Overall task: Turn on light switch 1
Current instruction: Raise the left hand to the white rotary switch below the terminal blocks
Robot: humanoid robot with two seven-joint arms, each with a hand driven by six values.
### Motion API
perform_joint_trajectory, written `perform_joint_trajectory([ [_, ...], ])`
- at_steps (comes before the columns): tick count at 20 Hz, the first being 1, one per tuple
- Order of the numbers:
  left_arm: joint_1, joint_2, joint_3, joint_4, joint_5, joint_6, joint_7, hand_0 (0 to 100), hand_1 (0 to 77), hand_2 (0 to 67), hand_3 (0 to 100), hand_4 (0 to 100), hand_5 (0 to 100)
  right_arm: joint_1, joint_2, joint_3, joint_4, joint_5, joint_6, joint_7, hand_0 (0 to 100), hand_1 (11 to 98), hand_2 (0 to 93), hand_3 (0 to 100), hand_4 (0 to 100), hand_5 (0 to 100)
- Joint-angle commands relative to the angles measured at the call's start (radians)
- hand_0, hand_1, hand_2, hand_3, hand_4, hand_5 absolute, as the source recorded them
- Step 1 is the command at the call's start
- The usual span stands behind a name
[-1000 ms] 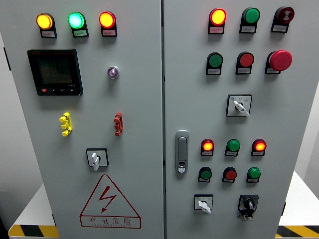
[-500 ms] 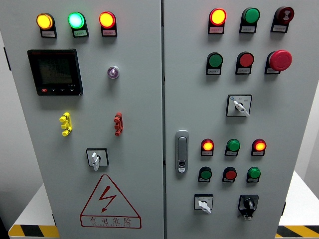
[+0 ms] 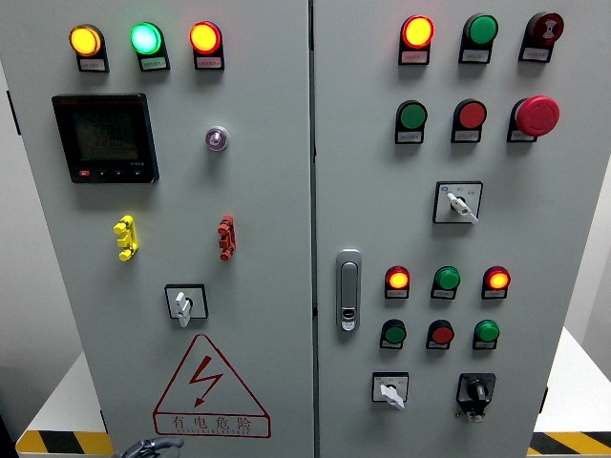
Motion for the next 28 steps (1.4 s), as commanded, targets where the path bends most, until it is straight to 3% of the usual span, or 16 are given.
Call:
perform_joint_trajectory([
  [1, -0.051, 0.0, 0.005, 0.0, 0.001, 0.025, 0.02, 0, 47.4, 32.5, 57, 76, 50, 0.0, 0.0008, 0.0, 0.001, 0.0, -0.001, 0.0, 0, 19.1, 0.0, 20, 19, 10],
  [5, -0.143, 0.004, 0.071, 0.009, 0.0, 0.208, 0.06, 0, 47.7, 33.4, 59, 76, 50, 0.0, 0.0008, 0.0, -0.001, 0.0, 0.0, 0.0, 0, 20.3, 0.0, 20, 19, 10],
  [10, -0.206, 0.006, 0.074, 0.009, 0.001, 0.243, 0.097, 0, 48.8, 35.0, 60, 78, 52, 0.0, 0.0008, 0.0, -0.001, 0.0, -0.001, 0.0, 0, 20.0, 0.0, 20, 19, 10],
  [18, -0.312, 0.001, 0.074, 0.011, 0.006, 0.358, 0.171, 0, 50.1, 39.2, 68, 88, 64, 0.0, 0.0008, 0.0, -0.001, 0.0, 0.0, 0.0, 0, 20.4, 0.0, 20, 19, 10],
  [24, -0.335, 0.0, 0.074, 0.009, 0.01, 0.406, 0.215, 0, 56.4, 41.3, 71, 92, 67, 0.0, -0.0007, 0.0, -0.001, 0.0, 0.0, 0.0, 0, 20.2, 0.0, 20, 19, 10],
  [28, -0.338, 0.0, 0.074, 0.003, 0.012, 0.411, 0.217, 0, 59.5, 43.6, 74, 93, 69, 0.0, -0.0007, 0.0, -0.001, 0.0, -0.001, 0.0, 0, 20.3, 0.0, 20, 19, 10],
])
